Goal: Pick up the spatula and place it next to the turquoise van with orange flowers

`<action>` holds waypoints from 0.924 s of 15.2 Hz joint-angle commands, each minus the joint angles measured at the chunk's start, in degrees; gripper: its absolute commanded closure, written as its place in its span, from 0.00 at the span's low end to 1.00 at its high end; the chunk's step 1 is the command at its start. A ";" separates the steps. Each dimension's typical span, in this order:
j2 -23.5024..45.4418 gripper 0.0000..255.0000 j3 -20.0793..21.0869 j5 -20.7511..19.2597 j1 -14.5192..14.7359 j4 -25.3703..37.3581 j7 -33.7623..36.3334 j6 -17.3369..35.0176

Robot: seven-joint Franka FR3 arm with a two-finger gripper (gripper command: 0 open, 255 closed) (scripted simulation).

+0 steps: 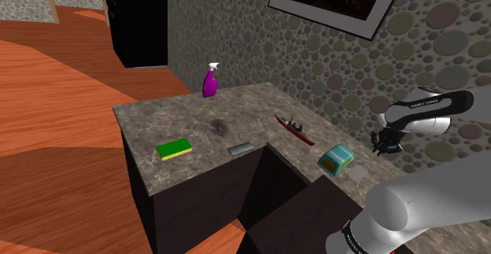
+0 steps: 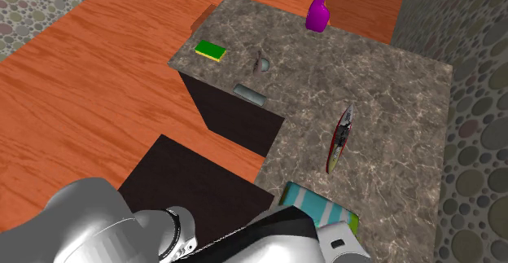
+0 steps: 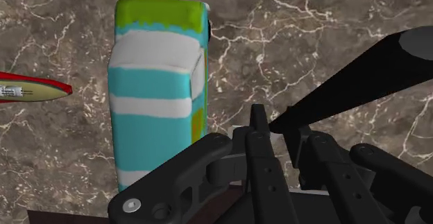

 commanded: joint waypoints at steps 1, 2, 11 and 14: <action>1.16 1.00 -3.44 0.67 0.04 1.37 -4.17 0.72; 1.72 1.00 -5.14 1.19 0.24 2.19 -6.17 0.90; 10.09 1.00 -21.73 10.42 9.19 6.33 -20.85 6.47; 14.23 1.00 -28.30 16.25 15.87 5.48 -25.00 10.04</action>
